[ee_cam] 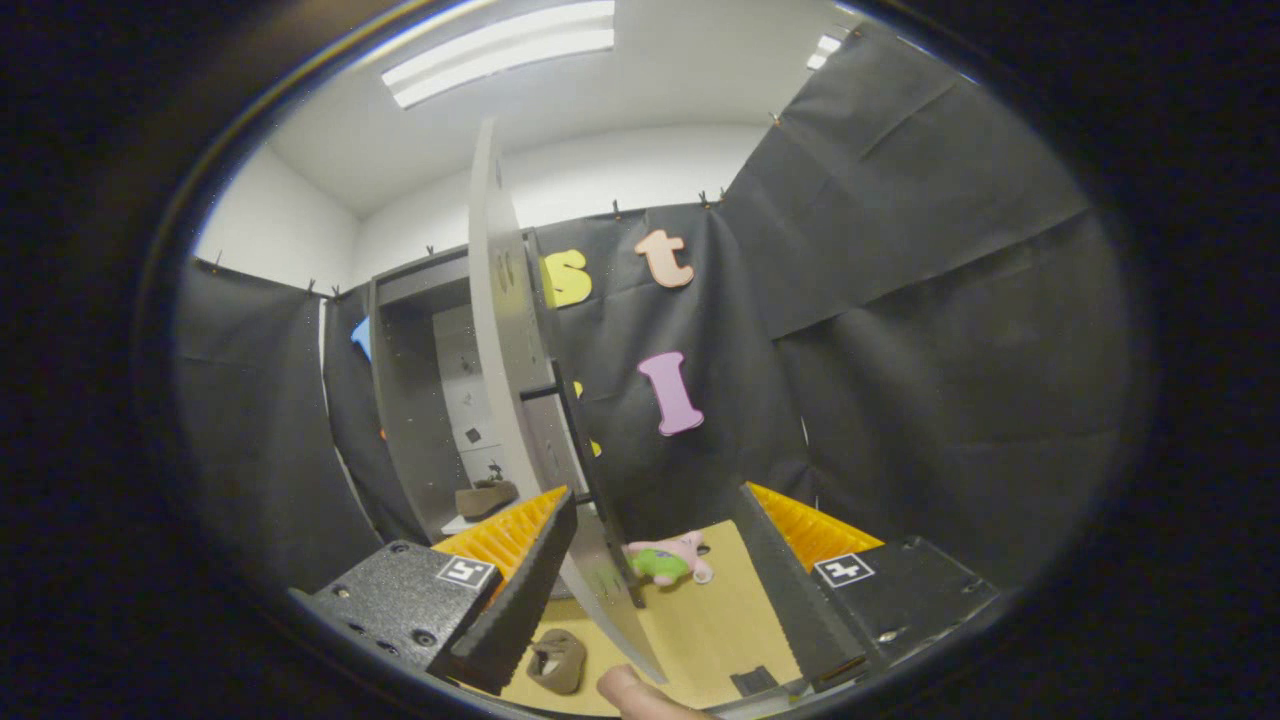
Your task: Open the shoe cabinet door, grab the shoes and put them into the shoe cabinet, then close the shoe cabinet door.
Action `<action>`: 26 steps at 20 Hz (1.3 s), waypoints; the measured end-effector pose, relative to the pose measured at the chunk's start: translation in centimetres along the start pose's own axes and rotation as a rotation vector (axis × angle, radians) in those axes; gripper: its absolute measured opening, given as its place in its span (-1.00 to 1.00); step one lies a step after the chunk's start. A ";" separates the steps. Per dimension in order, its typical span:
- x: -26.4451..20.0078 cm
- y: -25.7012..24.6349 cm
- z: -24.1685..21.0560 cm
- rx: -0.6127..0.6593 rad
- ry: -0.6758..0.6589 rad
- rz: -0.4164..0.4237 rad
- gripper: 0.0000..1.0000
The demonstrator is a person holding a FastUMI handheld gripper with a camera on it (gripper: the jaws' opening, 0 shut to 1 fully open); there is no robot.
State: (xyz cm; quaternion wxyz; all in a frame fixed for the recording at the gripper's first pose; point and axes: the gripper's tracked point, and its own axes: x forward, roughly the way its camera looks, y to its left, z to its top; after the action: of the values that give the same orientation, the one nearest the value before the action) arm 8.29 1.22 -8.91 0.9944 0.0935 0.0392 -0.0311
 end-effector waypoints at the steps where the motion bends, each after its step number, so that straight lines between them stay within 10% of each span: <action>1: -0.5 0.7 -0.3 0.009 -0.002 0.017 1.00; 16: 0.4 9.5 -13.9 -0.292 0.167 0.175 1.00; 26: 7.0 11.4 -33.8 -0.414 0.465 0.116 1.00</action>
State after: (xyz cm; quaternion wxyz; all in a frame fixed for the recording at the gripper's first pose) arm 13.60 18.34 -40.53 0.9568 -0.1040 0.2655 0.0563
